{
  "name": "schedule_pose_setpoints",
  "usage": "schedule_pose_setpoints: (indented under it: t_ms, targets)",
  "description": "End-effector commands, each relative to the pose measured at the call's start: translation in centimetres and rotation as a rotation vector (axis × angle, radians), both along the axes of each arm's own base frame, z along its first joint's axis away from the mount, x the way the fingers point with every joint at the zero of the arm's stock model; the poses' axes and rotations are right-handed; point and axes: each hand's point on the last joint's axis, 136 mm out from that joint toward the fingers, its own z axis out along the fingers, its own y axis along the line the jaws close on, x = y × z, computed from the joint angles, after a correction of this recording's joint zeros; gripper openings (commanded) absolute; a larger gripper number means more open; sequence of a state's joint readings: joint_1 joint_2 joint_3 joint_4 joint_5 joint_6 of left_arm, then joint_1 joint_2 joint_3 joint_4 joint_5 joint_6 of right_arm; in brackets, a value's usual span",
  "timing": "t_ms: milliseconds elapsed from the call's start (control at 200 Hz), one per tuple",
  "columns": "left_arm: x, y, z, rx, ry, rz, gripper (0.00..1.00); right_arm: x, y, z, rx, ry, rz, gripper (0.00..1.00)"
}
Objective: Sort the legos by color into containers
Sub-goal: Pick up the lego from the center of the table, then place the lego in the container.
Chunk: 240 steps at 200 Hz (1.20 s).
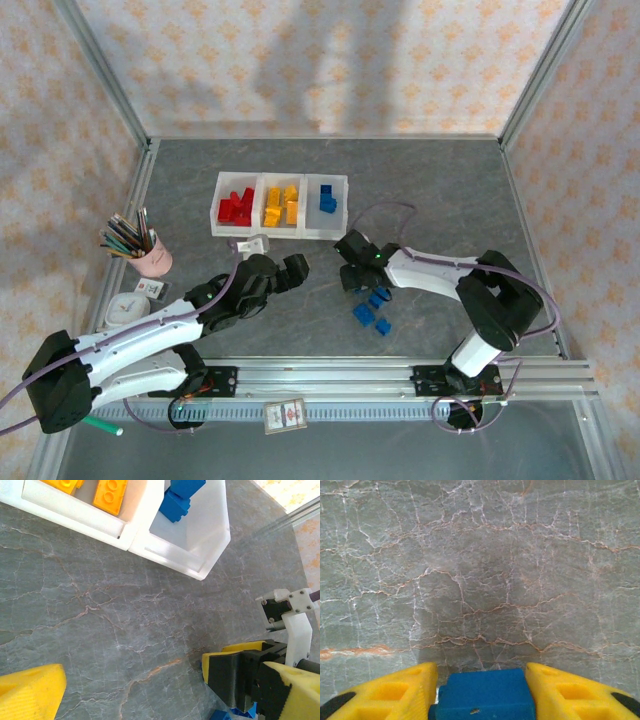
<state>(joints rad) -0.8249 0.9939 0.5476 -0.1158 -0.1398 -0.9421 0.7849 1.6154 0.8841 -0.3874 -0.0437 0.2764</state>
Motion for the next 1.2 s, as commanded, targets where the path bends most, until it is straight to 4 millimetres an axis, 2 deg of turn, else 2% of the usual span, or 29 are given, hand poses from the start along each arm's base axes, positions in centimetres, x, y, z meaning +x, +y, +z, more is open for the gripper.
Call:
schedule_pose_setpoints:
  t_ms: [0, 155, 355, 581, 746, 916, 1051, 1196]
  targets:
    - [-0.3, 0.6, -0.5, 0.028, 0.003, 0.014, 0.99, 0.6, -0.2, -0.1, -0.040, -0.023, -0.002, 0.43]
    - [-0.3, 0.7, -0.4, 0.028, -0.001, 0.016, 0.99, 0.7, 0.0, 0.7, -0.022, -0.037, -0.006, 0.31]
    - [-0.2, 1.1, 0.4, 0.024, -0.024, 0.032, 0.99, 1.5, 0.8, 2.6, 0.018, -0.067, -0.017, 0.30]
    - [0.4, 3.0, 2.4, 0.081, -0.067, 0.088, 0.99, 3.4, 3.5, 7.2, 0.125, -0.124, -0.022, 0.34]
    - [1.5, 4.7, 3.1, 0.092, -0.073, 0.118, 0.99, 6.0, 5.6, 10.4, 0.177, -0.186, -0.042, 0.36]
    - [2.9, 6.5, 3.8, 0.113, -0.085, 0.154, 0.99, 9.6, 7.7, 12.4, 0.222, -0.245, -0.084, 0.36]
    - [3.8, 7.5, 4.0, 0.136, -0.081, 0.168, 0.99, 12.7, 8.5, 12.9, 0.235, -0.277, -0.138, 0.36]
    - [4.6, 8.2, 3.7, 0.134, -0.074, 0.183, 0.99, 15.5, 8.8, 12.3, 0.219, -0.299, -0.179, 0.36]
